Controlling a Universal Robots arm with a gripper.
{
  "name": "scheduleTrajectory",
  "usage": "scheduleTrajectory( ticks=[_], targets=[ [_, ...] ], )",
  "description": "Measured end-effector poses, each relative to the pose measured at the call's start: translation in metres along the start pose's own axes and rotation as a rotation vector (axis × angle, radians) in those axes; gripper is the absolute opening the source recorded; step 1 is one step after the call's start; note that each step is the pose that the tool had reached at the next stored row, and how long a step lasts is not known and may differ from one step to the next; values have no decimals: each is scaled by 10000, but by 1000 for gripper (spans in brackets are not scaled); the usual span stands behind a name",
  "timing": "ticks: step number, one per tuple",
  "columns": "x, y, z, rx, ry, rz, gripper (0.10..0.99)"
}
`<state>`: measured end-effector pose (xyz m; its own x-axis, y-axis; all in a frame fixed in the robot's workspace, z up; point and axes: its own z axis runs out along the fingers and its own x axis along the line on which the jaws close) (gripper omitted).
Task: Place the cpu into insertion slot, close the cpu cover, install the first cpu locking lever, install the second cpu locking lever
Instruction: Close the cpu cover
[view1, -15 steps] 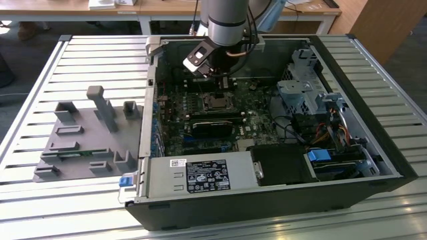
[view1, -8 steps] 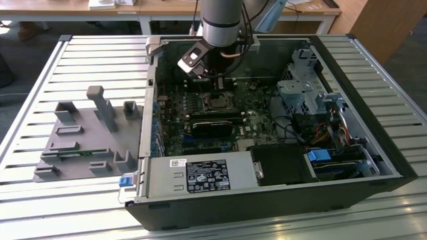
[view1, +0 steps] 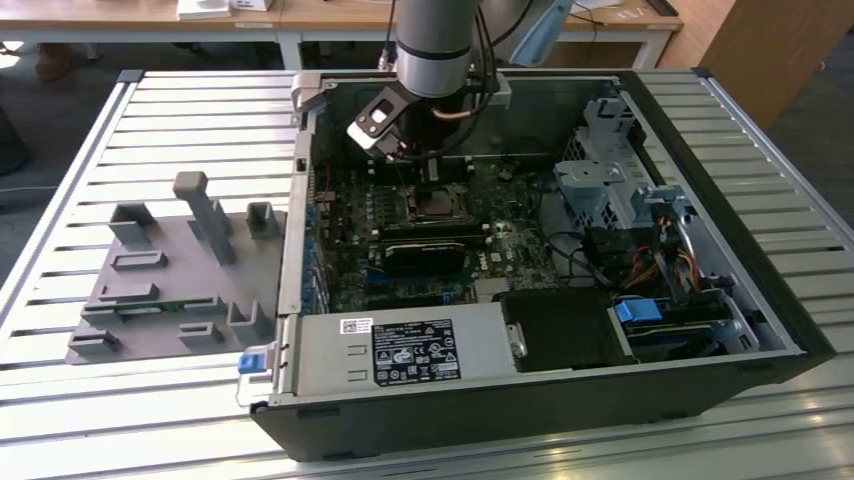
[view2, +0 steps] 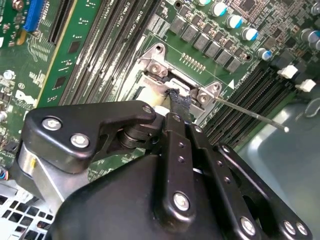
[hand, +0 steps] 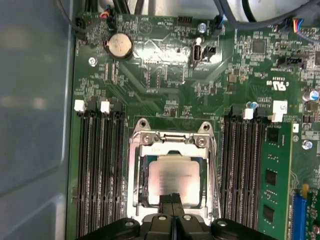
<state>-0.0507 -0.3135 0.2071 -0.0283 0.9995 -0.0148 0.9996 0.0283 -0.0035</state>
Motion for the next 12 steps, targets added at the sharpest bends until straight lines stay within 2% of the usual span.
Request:
scheduleTrajectory(
  ticks=[4,9,12],
  targets=[
    [3,0,57,0,0,0,106],
    [2,1,77,6,-6,1,106],
    [3,14,81,-2,82,-1,106]
  ],
)
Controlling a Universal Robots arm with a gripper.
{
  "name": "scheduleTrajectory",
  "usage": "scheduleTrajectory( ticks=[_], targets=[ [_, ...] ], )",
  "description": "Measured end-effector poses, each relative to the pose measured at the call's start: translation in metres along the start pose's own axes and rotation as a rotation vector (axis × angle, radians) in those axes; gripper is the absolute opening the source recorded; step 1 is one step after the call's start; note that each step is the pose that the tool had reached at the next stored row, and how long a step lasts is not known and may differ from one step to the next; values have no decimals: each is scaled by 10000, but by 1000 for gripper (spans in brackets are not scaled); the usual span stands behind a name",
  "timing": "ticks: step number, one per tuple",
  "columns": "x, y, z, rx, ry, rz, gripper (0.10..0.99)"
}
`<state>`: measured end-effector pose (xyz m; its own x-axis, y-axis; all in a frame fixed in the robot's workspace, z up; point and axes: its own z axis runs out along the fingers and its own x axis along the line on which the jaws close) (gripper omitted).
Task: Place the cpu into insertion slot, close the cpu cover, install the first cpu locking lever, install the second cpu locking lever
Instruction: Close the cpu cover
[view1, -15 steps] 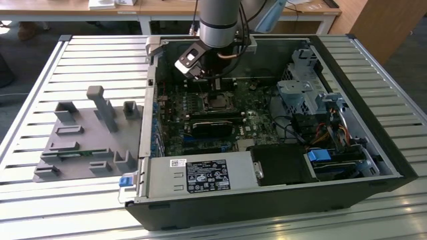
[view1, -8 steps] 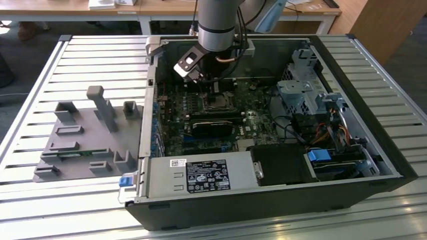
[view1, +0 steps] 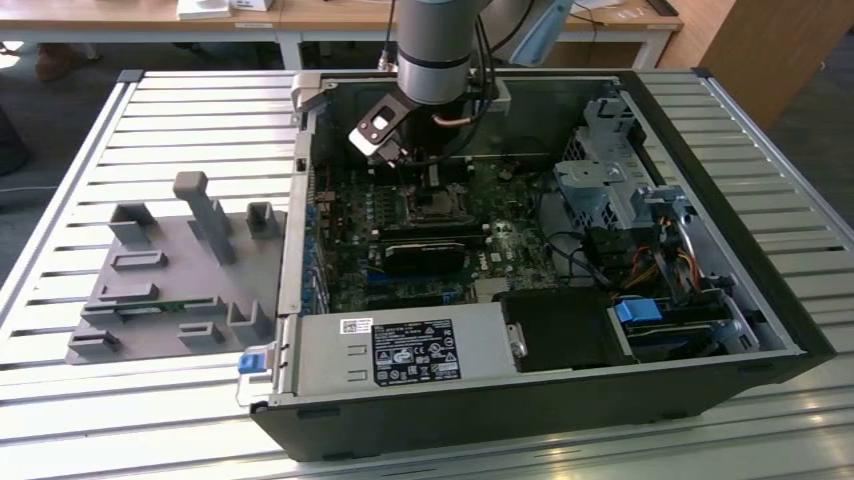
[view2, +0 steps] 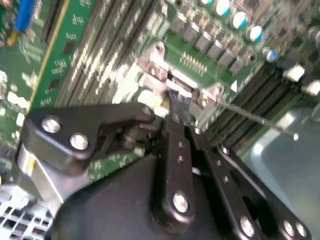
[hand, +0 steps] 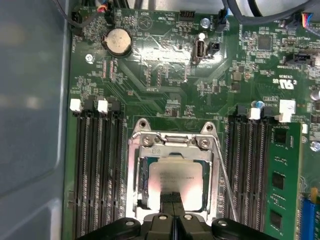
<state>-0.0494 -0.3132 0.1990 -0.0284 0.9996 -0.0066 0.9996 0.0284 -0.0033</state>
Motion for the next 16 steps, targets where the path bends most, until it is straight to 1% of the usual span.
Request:
scheduleTrajectory(
  ticks=[2,4,8,9,12,16],
  targets=[
    [0,7,0,-2,43,0,106],
    [3,9,-9,-11,62,1,106],
    [0,8,-117,-3,51,0,106],
    [0,8,-128,-2,50,0,106],
    [0,16,-128,-2,33,-2,106],
    [-2,69,-127,7,31,0,106]
  ],
)
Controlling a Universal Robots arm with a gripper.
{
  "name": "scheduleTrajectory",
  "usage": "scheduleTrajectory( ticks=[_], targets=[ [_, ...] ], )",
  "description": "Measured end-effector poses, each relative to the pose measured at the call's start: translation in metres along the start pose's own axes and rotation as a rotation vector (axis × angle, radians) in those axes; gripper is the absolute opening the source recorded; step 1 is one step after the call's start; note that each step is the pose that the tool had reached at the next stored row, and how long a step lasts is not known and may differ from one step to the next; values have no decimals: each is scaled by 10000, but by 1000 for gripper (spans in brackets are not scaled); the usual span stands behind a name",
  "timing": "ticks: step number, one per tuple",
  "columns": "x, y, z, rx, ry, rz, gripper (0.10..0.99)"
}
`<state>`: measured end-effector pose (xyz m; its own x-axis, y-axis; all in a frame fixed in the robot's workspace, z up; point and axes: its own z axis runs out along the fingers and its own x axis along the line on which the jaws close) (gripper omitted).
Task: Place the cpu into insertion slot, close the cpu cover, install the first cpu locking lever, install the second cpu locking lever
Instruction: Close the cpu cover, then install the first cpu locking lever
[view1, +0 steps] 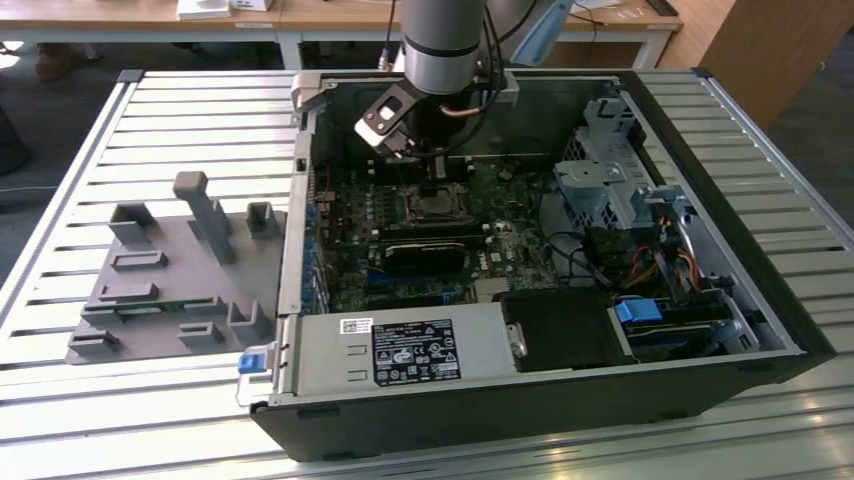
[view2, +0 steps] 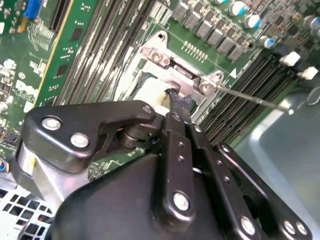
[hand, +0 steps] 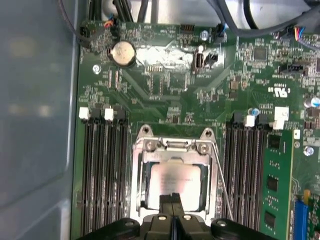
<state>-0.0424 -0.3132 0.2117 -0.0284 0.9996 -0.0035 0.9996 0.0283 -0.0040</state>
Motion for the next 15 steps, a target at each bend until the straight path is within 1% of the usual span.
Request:
scheduleTrajectory(
  ticks=[9,15],
  targets=[
    [-2,82,0,0,5,0,106],
    [-2,84,-9,1,6,0,106]
  ],
)
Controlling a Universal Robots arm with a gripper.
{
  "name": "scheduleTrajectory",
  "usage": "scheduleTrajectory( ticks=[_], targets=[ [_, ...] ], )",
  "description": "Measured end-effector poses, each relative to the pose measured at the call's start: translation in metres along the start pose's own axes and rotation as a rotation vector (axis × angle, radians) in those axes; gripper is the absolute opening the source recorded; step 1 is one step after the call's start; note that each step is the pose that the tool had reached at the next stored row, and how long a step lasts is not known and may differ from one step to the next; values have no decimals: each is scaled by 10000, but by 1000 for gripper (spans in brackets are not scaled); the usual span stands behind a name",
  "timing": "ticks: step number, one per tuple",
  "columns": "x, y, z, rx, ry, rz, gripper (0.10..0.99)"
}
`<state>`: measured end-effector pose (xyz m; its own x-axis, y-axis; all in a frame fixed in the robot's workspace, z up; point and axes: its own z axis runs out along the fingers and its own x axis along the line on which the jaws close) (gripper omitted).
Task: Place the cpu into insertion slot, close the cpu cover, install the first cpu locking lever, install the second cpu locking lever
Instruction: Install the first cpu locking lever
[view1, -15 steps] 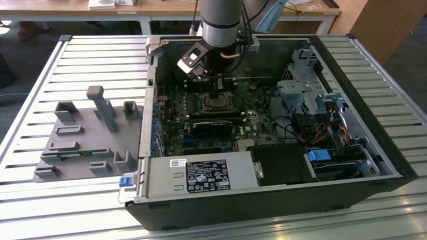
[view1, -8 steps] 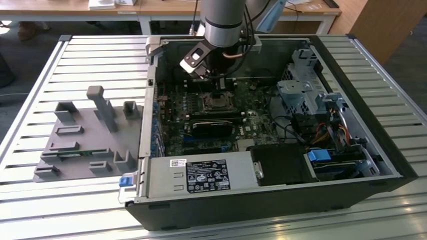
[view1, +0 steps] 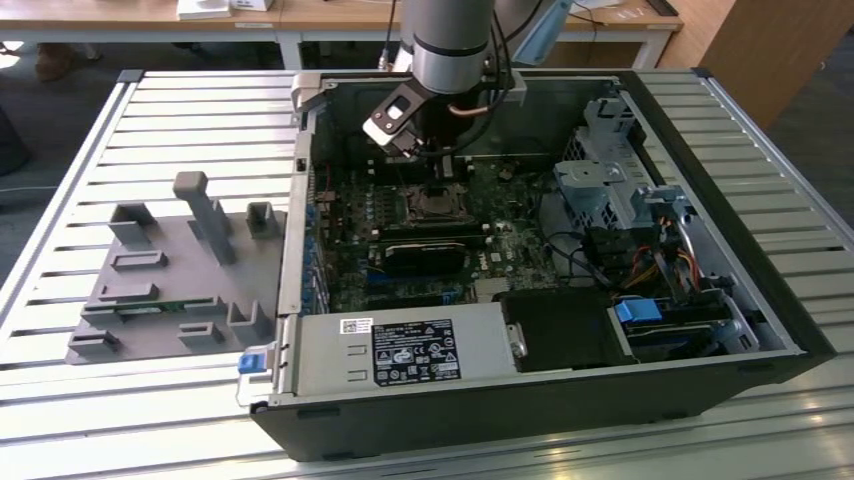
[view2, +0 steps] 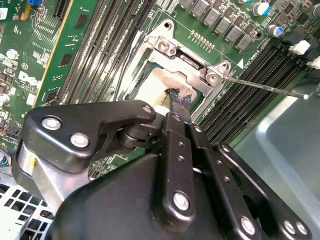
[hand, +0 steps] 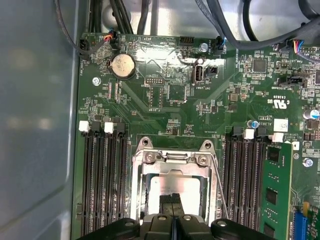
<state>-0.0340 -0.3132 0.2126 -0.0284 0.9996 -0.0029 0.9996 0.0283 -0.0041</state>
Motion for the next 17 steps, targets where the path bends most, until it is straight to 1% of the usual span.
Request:
scheduleTrajectory(
  ticks=[10,17],
  targets=[
    [0,0,-67,-1,1,0,106],
    [0,-1,-142,-1,1,0,106]
  ],
)
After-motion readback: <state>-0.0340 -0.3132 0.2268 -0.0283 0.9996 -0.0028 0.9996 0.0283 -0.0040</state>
